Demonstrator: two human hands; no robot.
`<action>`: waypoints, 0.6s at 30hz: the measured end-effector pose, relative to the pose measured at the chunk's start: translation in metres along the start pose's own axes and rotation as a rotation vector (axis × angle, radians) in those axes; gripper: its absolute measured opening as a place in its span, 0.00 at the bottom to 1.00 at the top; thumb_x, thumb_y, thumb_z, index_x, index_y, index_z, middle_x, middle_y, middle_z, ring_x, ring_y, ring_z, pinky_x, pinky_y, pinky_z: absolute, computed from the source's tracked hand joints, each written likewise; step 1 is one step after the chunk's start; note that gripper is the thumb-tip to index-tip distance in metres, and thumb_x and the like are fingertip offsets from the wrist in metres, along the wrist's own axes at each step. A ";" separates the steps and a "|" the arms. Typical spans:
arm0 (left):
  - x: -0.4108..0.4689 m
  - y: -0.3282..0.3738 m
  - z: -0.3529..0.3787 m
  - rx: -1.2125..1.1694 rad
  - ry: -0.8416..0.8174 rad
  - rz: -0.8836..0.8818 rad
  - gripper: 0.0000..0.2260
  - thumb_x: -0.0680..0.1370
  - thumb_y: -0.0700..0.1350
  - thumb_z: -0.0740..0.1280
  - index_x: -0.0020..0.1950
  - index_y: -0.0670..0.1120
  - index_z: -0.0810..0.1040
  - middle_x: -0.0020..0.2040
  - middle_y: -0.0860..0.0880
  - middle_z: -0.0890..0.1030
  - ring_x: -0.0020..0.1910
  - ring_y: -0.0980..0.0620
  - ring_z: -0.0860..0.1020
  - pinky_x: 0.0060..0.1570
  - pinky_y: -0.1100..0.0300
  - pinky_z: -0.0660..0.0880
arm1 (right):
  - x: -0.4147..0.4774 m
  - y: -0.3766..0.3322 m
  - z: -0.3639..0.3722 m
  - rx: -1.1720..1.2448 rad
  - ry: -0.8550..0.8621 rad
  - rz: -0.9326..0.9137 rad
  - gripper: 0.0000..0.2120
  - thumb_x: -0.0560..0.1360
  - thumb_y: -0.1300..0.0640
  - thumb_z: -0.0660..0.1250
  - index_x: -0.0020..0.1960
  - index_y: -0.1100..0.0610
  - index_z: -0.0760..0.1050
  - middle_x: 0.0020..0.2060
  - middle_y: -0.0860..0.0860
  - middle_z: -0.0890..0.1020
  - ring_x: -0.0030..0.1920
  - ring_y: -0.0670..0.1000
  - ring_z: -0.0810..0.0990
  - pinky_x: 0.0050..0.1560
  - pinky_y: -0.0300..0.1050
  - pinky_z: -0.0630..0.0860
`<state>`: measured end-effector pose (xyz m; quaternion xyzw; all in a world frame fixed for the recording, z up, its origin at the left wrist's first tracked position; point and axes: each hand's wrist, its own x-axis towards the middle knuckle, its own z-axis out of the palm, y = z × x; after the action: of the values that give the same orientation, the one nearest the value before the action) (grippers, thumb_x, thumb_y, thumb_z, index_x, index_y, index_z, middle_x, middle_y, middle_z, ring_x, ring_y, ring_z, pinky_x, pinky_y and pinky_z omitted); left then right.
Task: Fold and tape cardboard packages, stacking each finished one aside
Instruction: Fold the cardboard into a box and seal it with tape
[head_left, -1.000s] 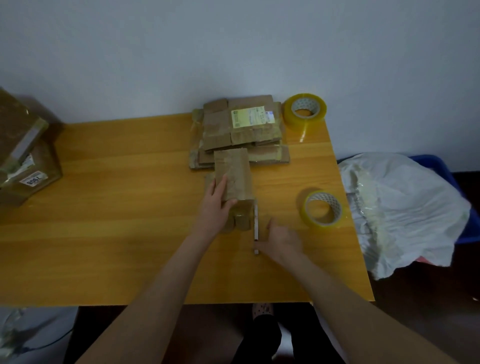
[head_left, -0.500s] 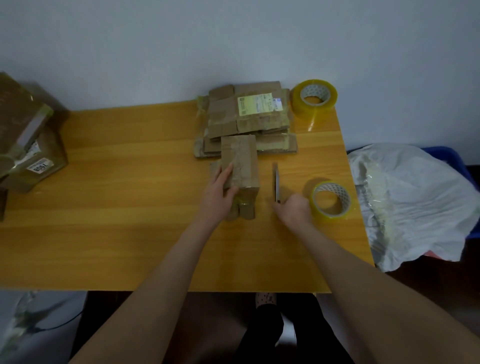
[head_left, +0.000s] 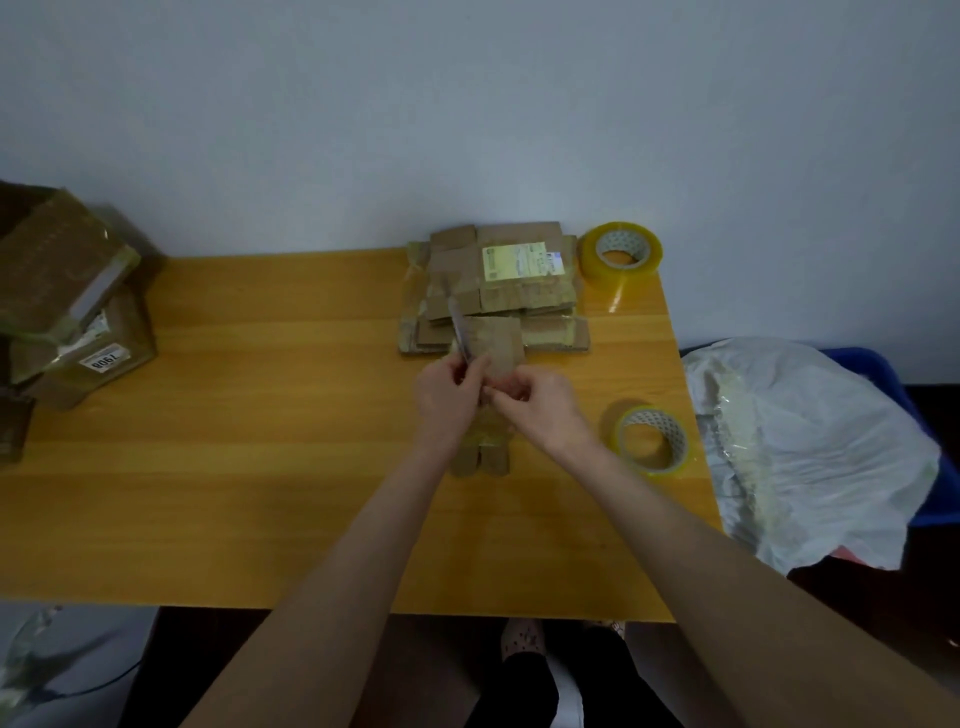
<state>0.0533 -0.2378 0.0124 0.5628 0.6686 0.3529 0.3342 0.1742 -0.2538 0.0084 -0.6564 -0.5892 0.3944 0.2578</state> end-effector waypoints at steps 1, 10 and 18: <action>0.001 -0.006 -0.005 0.020 0.043 -0.033 0.11 0.80 0.47 0.64 0.41 0.43 0.79 0.34 0.50 0.79 0.33 0.52 0.76 0.35 0.57 0.72 | 0.000 0.007 -0.003 -0.111 0.024 0.035 0.08 0.74 0.46 0.69 0.43 0.49 0.75 0.38 0.45 0.79 0.40 0.47 0.79 0.37 0.42 0.75; -0.002 -0.124 -0.027 0.685 -0.218 -0.413 0.14 0.82 0.46 0.59 0.57 0.38 0.77 0.48 0.41 0.80 0.45 0.42 0.79 0.37 0.56 0.71 | -0.024 0.108 -0.028 -0.801 -0.015 0.473 0.29 0.76 0.41 0.64 0.69 0.58 0.62 0.67 0.57 0.70 0.70 0.59 0.63 0.68 0.55 0.63; -0.005 -0.122 -0.026 0.562 -0.090 -0.387 0.15 0.81 0.46 0.61 0.64 0.41 0.71 0.62 0.41 0.73 0.57 0.41 0.75 0.52 0.50 0.72 | -0.013 0.105 -0.019 -0.559 0.140 0.277 0.08 0.80 0.53 0.61 0.55 0.55 0.75 0.38 0.53 0.80 0.38 0.56 0.78 0.37 0.44 0.71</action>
<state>-0.0307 -0.2593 -0.0767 0.5105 0.8187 0.0597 0.2561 0.2496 -0.2817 -0.0623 -0.8013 -0.5606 0.2024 0.0516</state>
